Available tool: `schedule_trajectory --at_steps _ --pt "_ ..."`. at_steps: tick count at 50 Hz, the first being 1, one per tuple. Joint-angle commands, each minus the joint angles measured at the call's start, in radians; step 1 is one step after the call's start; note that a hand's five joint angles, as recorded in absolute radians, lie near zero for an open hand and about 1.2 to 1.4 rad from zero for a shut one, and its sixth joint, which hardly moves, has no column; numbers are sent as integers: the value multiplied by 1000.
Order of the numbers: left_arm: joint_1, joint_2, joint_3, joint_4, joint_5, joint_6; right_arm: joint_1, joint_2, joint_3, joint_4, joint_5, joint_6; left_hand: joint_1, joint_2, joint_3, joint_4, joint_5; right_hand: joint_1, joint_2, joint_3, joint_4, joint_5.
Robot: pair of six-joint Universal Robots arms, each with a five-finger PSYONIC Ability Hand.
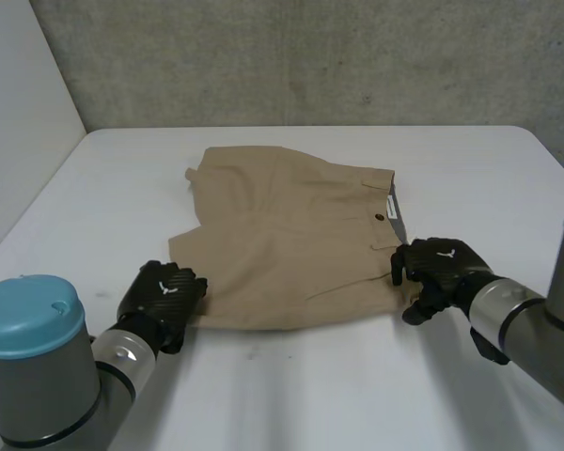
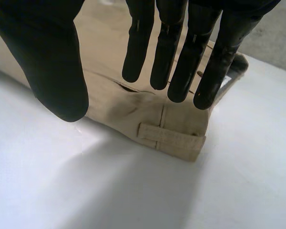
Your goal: Fold the shorts.
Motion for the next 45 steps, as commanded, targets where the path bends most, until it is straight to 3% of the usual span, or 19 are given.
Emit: schedule_trajectory --at_steps 1,10,31,40,45 --pt "15 0 -18 45 0 0 -114 -5 38 -73 -101 73 268 196 203 199 235 113 14 21 27 15" --pt "19 -1 -20 51 2 0 -102 81 -29 -205 -95 -58 268 196 203 199 235 -7 -107 -99 -93 -106" --pt "21 -6 -20 71 2 0 -94 277 -260 -2 -114 -139 268 196 203 199 235 81 -19 -12 -5 -18" --pt "21 -9 -21 72 2 0 -91 276 -264 91 -160 -143 251 179 186 182 218 706 606 613 620 607" --pt "23 -7 -21 71 -2 0 -100 245 -240 172 -163 -149 -71 -143 -136 -140 -104 758 658 666 672 660"
